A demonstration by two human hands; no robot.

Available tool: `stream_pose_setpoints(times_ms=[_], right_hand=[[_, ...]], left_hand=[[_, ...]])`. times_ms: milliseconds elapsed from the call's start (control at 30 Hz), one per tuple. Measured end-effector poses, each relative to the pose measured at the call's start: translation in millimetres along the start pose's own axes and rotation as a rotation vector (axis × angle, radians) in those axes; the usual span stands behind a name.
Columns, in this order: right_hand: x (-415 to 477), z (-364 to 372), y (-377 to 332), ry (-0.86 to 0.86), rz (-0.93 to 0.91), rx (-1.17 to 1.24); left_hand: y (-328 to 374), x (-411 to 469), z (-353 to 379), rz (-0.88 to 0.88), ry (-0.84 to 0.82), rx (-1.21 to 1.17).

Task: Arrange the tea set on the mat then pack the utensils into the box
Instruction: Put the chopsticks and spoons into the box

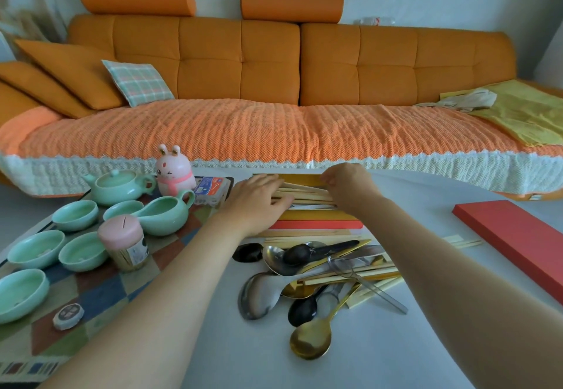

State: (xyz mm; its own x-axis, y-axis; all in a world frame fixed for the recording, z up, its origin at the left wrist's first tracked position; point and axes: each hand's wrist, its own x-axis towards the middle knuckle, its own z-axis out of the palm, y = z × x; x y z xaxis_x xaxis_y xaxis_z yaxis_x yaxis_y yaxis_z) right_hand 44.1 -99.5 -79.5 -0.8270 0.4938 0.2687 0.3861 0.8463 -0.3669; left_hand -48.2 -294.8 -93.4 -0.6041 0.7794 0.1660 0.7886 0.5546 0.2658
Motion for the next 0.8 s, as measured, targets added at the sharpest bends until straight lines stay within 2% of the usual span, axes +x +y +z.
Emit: stream_pose_setpoints(times_ms=[67, 233, 333, 500, 667, 800], right_hand=[[-3.3, -3.8, -0.2, -0.041, -0.041, -0.008], [-18.4, -15.0, -2.6, -0.288, -0.095, 0.078], [-24.5, -18.5, -5.8, -0.335, -0.121, 0.019], [-33.7, -27.6, -6.0, -0.318, -0.132, -0.033], [-46.3, -39.1, -7.9, -0.057, -0.323, 0.016], [-67.4, -44.1, -17.2, -0.178, -0.325, -0.052]], left_hand=[[2.7, -1.5, -1.1, -0.006, -0.044, -0.043], [4.1, -1.6, -0.3, -0.014, -0.072, -0.020], [4.2, -1.1, 0.9, -0.005, -0.069, 0.007], [8.1, -7.7, -2.7, 0.062, 0.066, 0.021], [18.8, -18.2, -7.5, 0.177, 0.307, 0.014], [33.7, -34.6, -8.9, 0.175, 0.262, -0.054]])
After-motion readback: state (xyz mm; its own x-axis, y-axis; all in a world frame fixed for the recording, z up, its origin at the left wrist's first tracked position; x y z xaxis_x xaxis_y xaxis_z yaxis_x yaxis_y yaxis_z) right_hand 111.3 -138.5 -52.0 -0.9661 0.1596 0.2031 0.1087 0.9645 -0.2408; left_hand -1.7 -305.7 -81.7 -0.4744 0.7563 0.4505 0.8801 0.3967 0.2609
